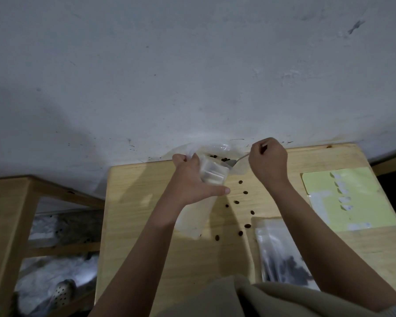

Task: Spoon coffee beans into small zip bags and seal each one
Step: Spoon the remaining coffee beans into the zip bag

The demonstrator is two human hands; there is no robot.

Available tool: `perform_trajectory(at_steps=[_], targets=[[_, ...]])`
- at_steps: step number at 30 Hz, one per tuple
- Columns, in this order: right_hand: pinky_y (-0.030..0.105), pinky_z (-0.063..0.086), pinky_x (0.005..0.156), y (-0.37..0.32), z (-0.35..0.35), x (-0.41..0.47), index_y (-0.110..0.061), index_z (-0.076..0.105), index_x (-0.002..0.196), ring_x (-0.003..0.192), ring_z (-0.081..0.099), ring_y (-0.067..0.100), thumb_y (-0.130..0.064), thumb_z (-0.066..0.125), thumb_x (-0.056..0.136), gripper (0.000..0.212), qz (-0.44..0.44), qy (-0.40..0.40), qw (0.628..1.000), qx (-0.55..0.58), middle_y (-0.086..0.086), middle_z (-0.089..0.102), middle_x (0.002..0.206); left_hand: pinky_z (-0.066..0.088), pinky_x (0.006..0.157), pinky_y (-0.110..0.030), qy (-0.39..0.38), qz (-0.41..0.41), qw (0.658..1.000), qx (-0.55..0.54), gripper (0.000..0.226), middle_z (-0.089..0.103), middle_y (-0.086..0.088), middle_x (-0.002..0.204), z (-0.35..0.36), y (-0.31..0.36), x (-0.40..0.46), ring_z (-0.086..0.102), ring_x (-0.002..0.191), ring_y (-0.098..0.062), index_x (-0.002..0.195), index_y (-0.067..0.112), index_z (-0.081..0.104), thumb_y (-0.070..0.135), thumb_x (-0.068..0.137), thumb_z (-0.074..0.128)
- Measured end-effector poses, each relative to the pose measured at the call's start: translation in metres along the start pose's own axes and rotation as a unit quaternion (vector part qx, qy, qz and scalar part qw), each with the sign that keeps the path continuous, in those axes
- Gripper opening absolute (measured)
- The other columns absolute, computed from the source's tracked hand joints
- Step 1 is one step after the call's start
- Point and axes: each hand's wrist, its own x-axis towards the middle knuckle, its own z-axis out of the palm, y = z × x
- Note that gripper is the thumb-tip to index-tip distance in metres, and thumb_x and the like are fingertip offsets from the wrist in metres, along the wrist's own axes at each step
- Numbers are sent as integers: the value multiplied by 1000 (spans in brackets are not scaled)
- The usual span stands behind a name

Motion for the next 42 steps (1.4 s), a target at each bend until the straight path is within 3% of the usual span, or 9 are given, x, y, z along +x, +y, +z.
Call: perform_trajectory(at_steps=[3, 8, 11, 14, 20, 27, 31, 34, 42], targets=[[41, 58, 72, 6, -2, 8, 4, 59, 76, 62, 66, 24, -26, 47, 94, 37, 76, -73, 992, 66, 15, 66, 68, 35, 81, -17, -5, 2, 1000, 6, 95, 17, 4, 119, 4, -2, 0, 35, 101, -6, 132, 8, 38, 46, 60, 85], [50, 56, 76, 15, -1, 5, 1, 58, 83, 59, 67, 24, -29, 49, 95, 34, 101, -103, 987, 75, 12, 67, 66, 35, 75, -13, -3, 18, 1000, 14, 86, 19, 4, 118, 11, -5, -3, 39, 101, -5, 124, 16, 42, 47, 57, 86], [40, 57, 76, 22, 8, -3, -2, 60, 86, 58, 67, 13, -29, 50, 95, 30, 106, -94, 988, 61, 5, 66, 60, 38, 78, -18, -11, 9, 1000, 9, 84, 20, 3, 119, 15, -6, -3, 42, 101, -7, 122, 18, 43, 48, 56, 86], [7, 42, 61, 24, 10, -15, -1, 61, 86, 53, 60, -6, -26, 50, 96, 29, 70, -37, 996, 41, -3, 64, 59, 39, 76, -17, -11, -2, 1000, -3, 83, 22, 3, 118, 15, -8, -1, 45, 101, -7, 121, 19, 45, 49, 56, 86], [33, 55, 68, 38, 26, -45, -17, 57, 85, 70, 70, 17, -20, 55, 93, 9, 90, 71, 973, 199, 1, 68, 69, 38, 84, -20, -18, -19, 999, -40, 100, 22, 3, 132, 12, -6, 4, 38, 110, -5, 136, 12, 39, 51, 56, 86], [20, 54, 66, 46, 47, -56, -12, 61, 93, 73, 69, 14, -9, 55, 92, 7, 74, 127, 964, 221, 7, 69, 78, 36, 88, -21, -27, -41, 997, -56, 104, 17, -1, 140, 12, -6, 6, 34, 110, -7, 140, 12, 33, 50, 58, 85], [33, 57, 70, 53, 51, -53, -13, 61, 90, 70, 68, 16, -7, 54, 93, 10, 186, 158, 921, 302, 5, 68, 75, 37, 91, -22, -37, -44, 997, -57, 100, 17, 6, 126, 15, -10, 8, 36, 120, -11, 138, 18, 36, 53, 57, 84], [36, 57, 75, 55, 49, -48, -16, 63, 88, 74, 68, 20, -7, 55, 93, 13, 236, 144, 889, 364, 7, 67, 75, 34, 91, -20, -38, -41, 997, -53, 103, 15, 8, 122, 17, -12, 8, 33, 115, -8, 140, 14, 34, 52, 59, 84], [33, 59, 74, 72, 30, -32, 0, 64, 98, 78, 67, 20, -9, 55, 94, 14, 264, 39, 888, 374, 13, 66, 83, 31, 97, -18, -36, -37, 998, -40, 118, 11, 4, 143, 16, -16, 12, 30, 134, -14, 149, 13, 22, 54, 57, 84]])
